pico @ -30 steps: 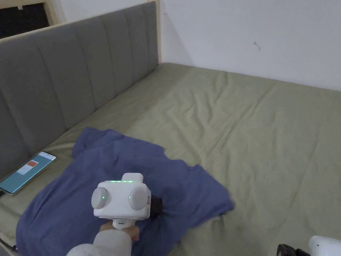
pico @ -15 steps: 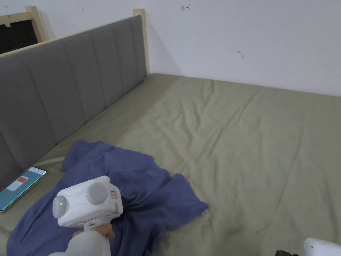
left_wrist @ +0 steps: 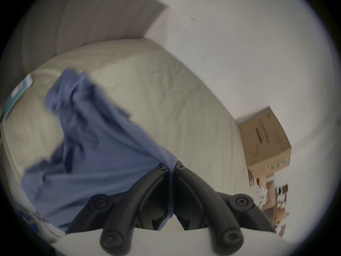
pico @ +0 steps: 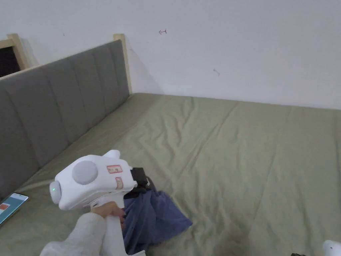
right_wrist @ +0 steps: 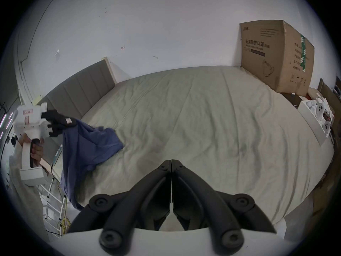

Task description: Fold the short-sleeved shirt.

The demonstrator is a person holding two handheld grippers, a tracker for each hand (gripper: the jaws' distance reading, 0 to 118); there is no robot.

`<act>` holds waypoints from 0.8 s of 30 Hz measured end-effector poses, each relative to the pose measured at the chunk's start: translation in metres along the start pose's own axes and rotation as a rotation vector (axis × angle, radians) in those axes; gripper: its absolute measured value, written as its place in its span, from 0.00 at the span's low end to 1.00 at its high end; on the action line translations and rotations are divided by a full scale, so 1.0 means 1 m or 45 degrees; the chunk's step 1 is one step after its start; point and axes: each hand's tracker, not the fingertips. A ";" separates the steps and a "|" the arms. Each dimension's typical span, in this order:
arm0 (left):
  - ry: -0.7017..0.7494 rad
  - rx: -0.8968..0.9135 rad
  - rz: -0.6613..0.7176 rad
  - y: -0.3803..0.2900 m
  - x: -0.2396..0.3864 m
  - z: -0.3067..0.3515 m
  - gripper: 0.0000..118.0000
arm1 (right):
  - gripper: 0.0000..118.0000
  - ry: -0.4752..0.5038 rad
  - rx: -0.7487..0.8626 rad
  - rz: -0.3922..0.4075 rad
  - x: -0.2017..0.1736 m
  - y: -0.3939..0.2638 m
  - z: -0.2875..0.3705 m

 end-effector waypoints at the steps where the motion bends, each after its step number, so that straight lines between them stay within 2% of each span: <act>1: -0.006 -0.010 -0.075 0.000 0.022 -0.002 0.02 | 0.01 -0.011 0.011 -0.012 0.005 0.002 0.003; 4: -0.160 -0.051 -0.226 -0.009 0.098 -0.014 0.02 | 0.01 -0.050 0.084 -0.072 0.028 0.014 0.021; 8: -0.463 -0.146 -0.381 -0.038 0.202 -0.027 0.02 | 0.01 -0.203 0.206 -0.119 0.065 0.032 0.052; 11: -0.661 -0.239 -0.570 -0.077 0.279 -0.028 0.02 | 0.01 -0.287 0.288 -0.197 0.096 0.041 0.079; 14: -0.863 -0.384 -0.657 -0.130 0.328 -0.038 0.02 | 0.01 -0.400 0.342 -0.243 0.128 0.044 0.104; 16: -0.793 -0.426 -0.699 -0.173 0.336 -0.058 0.02 | 0.01 -0.500 0.364 -0.240 0.149 0.041 0.117; 18: -0.653 -0.611 -0.754 -0.223 0.329 -0.093 0.02 | 0.01 -0.604 0.355 -0.255 0.169 0.036 0.128; 23: -0.518 -0.987 -0.759 -0.329 0.281 -0.166 0.02 | 0.01 -0.637 0.294 -0.435 0.211 0.012 0.134; 24: -0.485 -1.048 -0.759 -0.342 0.271 -0.172 0.06 | 0.01 -0.648 0.259 -0.448 0.216 0.007 0.131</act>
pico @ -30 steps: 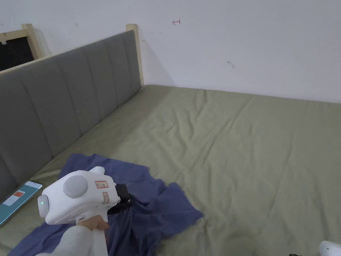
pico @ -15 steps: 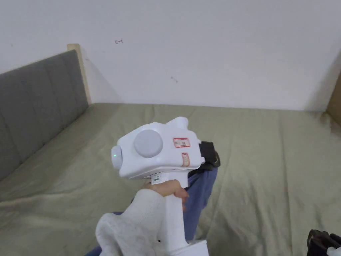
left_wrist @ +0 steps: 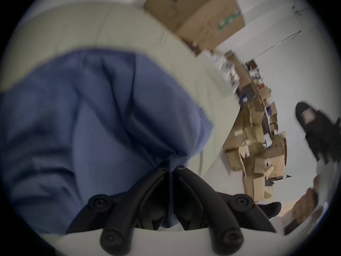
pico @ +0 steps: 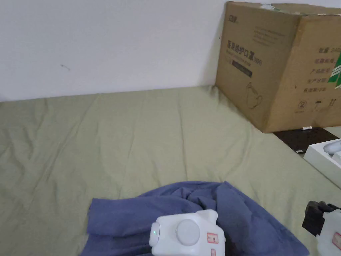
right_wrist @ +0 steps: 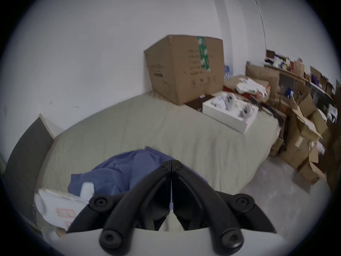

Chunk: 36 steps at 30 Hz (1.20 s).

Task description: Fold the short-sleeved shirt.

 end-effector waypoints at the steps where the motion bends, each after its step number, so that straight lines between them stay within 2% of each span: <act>1: 0.015 0.003 0.014 -0.006 -0.002 -0.004 0.17 | 0.01 -0.004 -0.007 0.005 0.003 -0.003 -0.002; 2: 0.047 0.006 -0.019 -0.009 0.000 -0.005 0.17 | 0.01 -0.006 -0.014 0.012 0.001 -0.007 -0.003; 3: 0.055 0.027 -0.035 -0.009 0.002 -0.002 0.24 | 0.01 -0.016 -0.029 0.022 0.001 -0.009 -0.006; 4: 0.010 0.051 -0.059 -0.009 0.002 0.005 0.38 | 0.01 -0.023 -0.042 0.029 0.000 -0.011 -0.009; 6: -0.042 0.060 -0.073 -0.001 0.009 0.016 0.95 | 0.01 -0.014 -0.061 0.033 -0.005 -0.014 -0.015; 7: -0.045 0.102 -0.074 0.001 0.012 0.026 1.00 | 0.01 0.002 -0.073 0.034 -0.008 -0.015 -0.017; 11: 0.044 0.234 -0.057 0.009 0.006 0.070 0.94 | 0.01 0.061 -0.097 0.097 -0.027 -0.020 -0.021; 12: 0.052 0.273 -0.036 0.006 -0.004 0.082 0.84 | 0.01 0.074 -0.100 0.116 -0.032 -0.021 -0.021; 13: 0.072 0.311 -0.017 0.002 -0.013 0.092 0.67 | 0.01 0.087 -0.103 0.128 -0.036 -0.023 -0.021; 14: 0.119 0.331 0.023 -0.002 -0.024 0.102 0.40 | 0.01 0.104 -0.109 0.136 -0.042 -0.025 -0.021; 15: 0.179 0.333 0.064 -0.006 -0.036 0.108 0.08 | 0.01 0.122 -0.118 0.143 -0.046 -0.027 -0.023; 19: 0.384 0.325 0.211 -0.034 -0.096 0.125 0.00 | 0.01 0.160 -0.162 0.182 -0.064 -0.036 -0.032; 22: 0.444 0.335 0.385 -0.049 -0.137 0.136 0.00 | 0.01 0.180 -0.194 0.222 -0.077 -0.042 -0.041; 25: 0.384 0.399 0.491 -0.046 -0.164 0.155 0.01 | 0.01 0.196 -0.233 0.257 -0.090 -0.047 -0.052; 26: 0.394 0.414 0.520 -0.040 -0.172 0.163 0.10 | 0.01 0.200 -0.241 0.271 -0.094 -0.049 -0.056; 28: 0.463 0.425 0.520 -0.023 -0.185 0.179 0.68 | 0.01 0.203 -0.258 0.291 -0.099 -0.051 -0.063; 29: 0.495 0.424 0.517 -0.012 -0.192 0.186 0.89 | 0.01 0.203 -0.266 0.298 -0.102 -0.052 -0.067; 30: 0.530 0.431 0.514 -0.001 -0.200 0.192 0.95 | 0.01 0.203 -0.276 0.303 -0.104 -0.053 -0.070; 31: 0.572 0.460 0.515 0.009 -0.205 0.199 0.91 | 0.01 0.203 -0.286 0.306 -0.105 -0.055 -0.074; 36: 0.671 0.472 0.519 0.065 -0.234 0.205 0.90 | 0.01 0.189 -0.340 0.333 -0.109 -0.062 -0.090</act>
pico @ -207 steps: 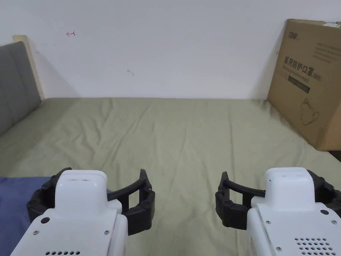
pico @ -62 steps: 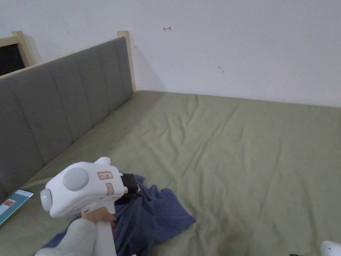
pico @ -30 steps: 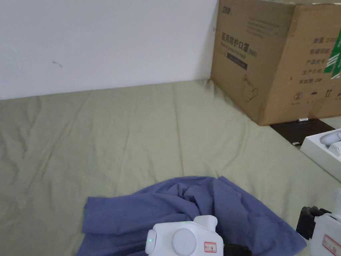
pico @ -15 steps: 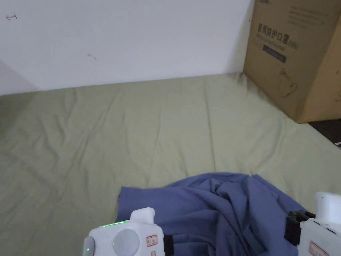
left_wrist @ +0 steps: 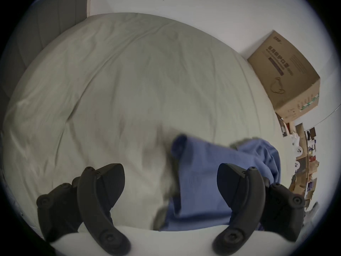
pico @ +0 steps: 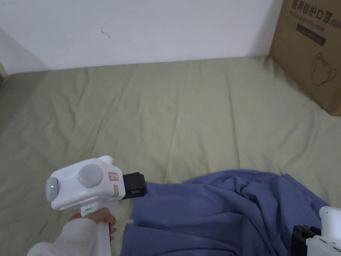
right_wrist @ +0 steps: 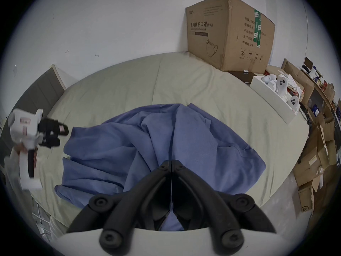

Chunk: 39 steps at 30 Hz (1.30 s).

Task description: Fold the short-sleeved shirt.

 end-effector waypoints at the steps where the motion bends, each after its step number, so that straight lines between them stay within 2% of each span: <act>1: 0.011 -0.005 -0.014 0.007 0.002 -0.009 0.90 | 0.01 -0.003 -0.009 0.000 0.001 0.000 -0.003; 2: 0.031 -0.019 -0.028 0.011 0.006 -0.018 0.87 | 0.01 -0.007 -0.019 -0.001 0.002 -0.001 -0.005; 5: 0.071 -0.103 -0.093 0.006 0.018 -0.048 0.61 | 0.01 -0.024 -0.048 -0.007 0.006 -0.002 -0.013; 8: 0.180 -0.028 -0.224 -0.010 0.034 -0.055 0.64 | 0.01 -0.044 -0.068 -0.016 0.012 -0.004 -0.020; 9: 0.186 -0.011 -0.216 -0.013 0.036 -0.052 0.62 | 0.01 -0.050 -0.076 -0.022 0.013 -0.004 -0.022; 10: 0.180 -0.004 -0.204 -0.014 0.037 -0.049 0.55 | 0.01 -0.054 -0.081 -0.027 0.016 -0.004 -0.024; 12: 0.219 0.013 -0.255 -0.016 0.036 -0.045 0.33 | 0.01 -0.063 -0.096 -0.043 0.018 -0.005 -0.028; 14: 0.201 0.010 -0.290 -0.017 0.041 -0.045 0.18 | 0.01 -0.053 -0.105 -0.056 0.018 -0.007 -0.030; 15: 0.227 0.011 -0.311 -0.019 0.045 -0.045 0.05 | 0.01 -0.046 -0.112 -0.059 0.017 -0.006 -0.031; 16: 0.287 0.020 -0.334 -0.019 0.045 -0.046 0.03 | 0.01 -0.045 -0.121 -0.053 0.015 -0.005 -0.031; 20: 0.250 0.048 -0.331 -0.021 0.043 -0.031 0.02 | 0.01 -0.046 -0.146 0.008 0.014 0.011 -0.030; 23: 0.105 0.110 -0.178 -0.017 0.028 -0.001 0.02 | 0.01 0.045 -0.087 0.011 0.019 0.039 -0.032; 24: 0.064 0.130 -0.147 -0.015 0.022 0.008 0.01 | 0.05 0.089 -0.071 0.024 0.020 0.052 -0.035; 25: 0.022 0.144 -0.114 -0.014 0.018 0.019 0.01 | 0.23 0.135 -0.037 0.067 0.020 0.066 -0.041; 26: -0.042 0.144 -0.102 -0.015 0.015 0.030 0.01 | 0.23 0.158 -0.044 0.135 0.017 0.081 -0.050; 27: -0.093 0.158 -0.086 -0.018 0.014 0.040 0.01 | 0.32 0.150 -0.078 0.219 0.013 0.097 -0.061; 29: -0.146 0.205 -0.129 -0.025 0.013 0.059 0.01 | 0.65 0.095 -0.093 0.372 0.004 0.123 -0.093; 30: -0.139 0.210 -0.147 -0.028 0.013 0.066 0.01 | 0.69 0.088 -0.082 0.424 -0.003 0.136 -0.111; 35: -0.149 0.207 -0.137 -0.036 0.007 0.075 0.01 | 0.69 0.014 -0.448 0.725 -0.028 0.160 -0.221; 36: -0.146 0.203 -0.133 -0.036 0.006 0.074 0.01 | 0.69 0.004 -0.478 0.749 -0.030 0.158 -0.237; 37: -0.141 0.202 -0.134 -0.037 0.005 0.073 0.01 | 0.69 0.019 -0.519 0.757 -0.030 0.156 -0.248; 38: -0.128 0.198 -0.137 -0.037 0.005 0.072 0.01 | 0.68 0.073 -0.573 0.691 -0.026 0.161 -0.259; 39: -0.120 0.191 -0.136 -0.038 0.005 0.071 0.01 | 0.67 0.075 -0.593 0.627 -0.023 0.169 -0.256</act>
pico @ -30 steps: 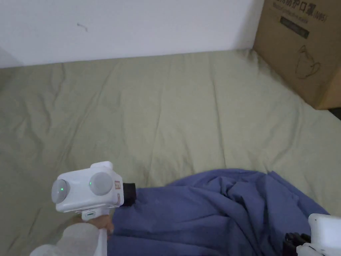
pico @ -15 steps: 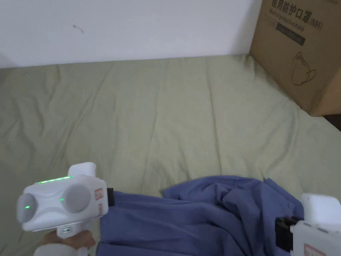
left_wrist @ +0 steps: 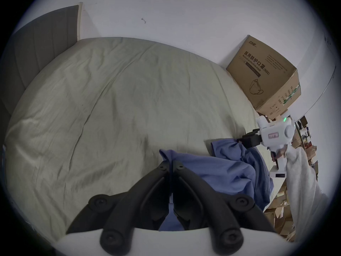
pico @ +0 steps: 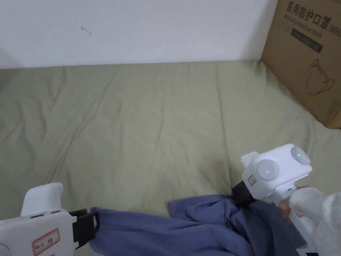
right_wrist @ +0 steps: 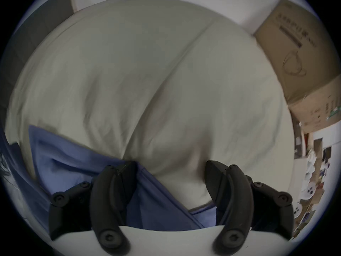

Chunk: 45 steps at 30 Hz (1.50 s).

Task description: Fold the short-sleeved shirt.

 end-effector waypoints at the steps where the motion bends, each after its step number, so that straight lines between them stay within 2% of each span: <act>1: 0.002 -0.003 -0.005 -0.001 0.001 -0.002 0.01 | 0.63 0.021 0.002 -0.003 0.004 0.004 0.006; 2: 0.012 -0.005 -0.014 -0.001 0.002 -0.004 0.01 | 0.51 0.033 0.015 0.003 0.006 0.003 0.010; 4: 0.021 -0.003 -0.024 -0.002 0.006 -0.004 0.01 | 0.04 0.021 0.053 -0.018 -0.002 -0.004 0.023; 5: 0.021 -0.002 -0.026 -0.003 0.007 -0.003 0.01 | 0.03 0.009 0.066 -0.017 -0.008 -0.007 0.024; 7: 0.020 -0.001 -0.023 -0.002 0.009 0.000 0.01 | 0.03 -0.066 0.094 0.020 -0.016 -0.015 0.025; 8: 0.023 -0.004 -0.026 -0.001 0.011 0.003 0.01 | 0.03 -0.062 0.097 0.004 -0.017 -0.016 0.026; 11: 0.038 0.006 -0.075 0.001 0.014 0.018 0.01 | 0.03 0.028 0.120 -0.238 0.000 -0.013 0.045; 13: 0.048 0.012 -0.080 0.006 0.014 0.028 0.01 | 0.02 0.102 0.162 -0.345 0.015 -0.015 0.066; 15: 0.052 0.038 -0.054 0.011 0.013 0.040 0.01 | 0.02 0.187 0.249 -0.432 0.033 -0.021 0.097; 19: 0.085 0.102 -0.071 0.021 0.017 0.066 0.01 | 0.02 0.192 0.397 -0.542 0.063 -0.034 0.166; 26: 0.219 0.252 -0.071 0.061 0.019 0.123 0.01 | 0.02 0.120 0.624 -0.602 0.104 -0.066 0.292; 29: 0.332 0.339 -0.074 0.083 0.013 0.150 0.01 | 0.02 0.074 0.707 -0.617 0.112 -0.076 0.331; 32: 0.336 0.407 -0.037 0.101 -0.001 0.180 0.01 | 0.02 0.078 0.743 -0.676 0.122 -0.077 0.355; 37: 0.361 0.494 -0.043 0.130 -0.016 0.214 0.01 | 0.02 0.100 0.810 -0.721 0.116 -0.069 0.382; 45: 0.384 0.565 -0.054 0.171 -0.028 0.238 0.01 | 0.02 0.150 0.827 -0.705 0.094 -0.022 0.401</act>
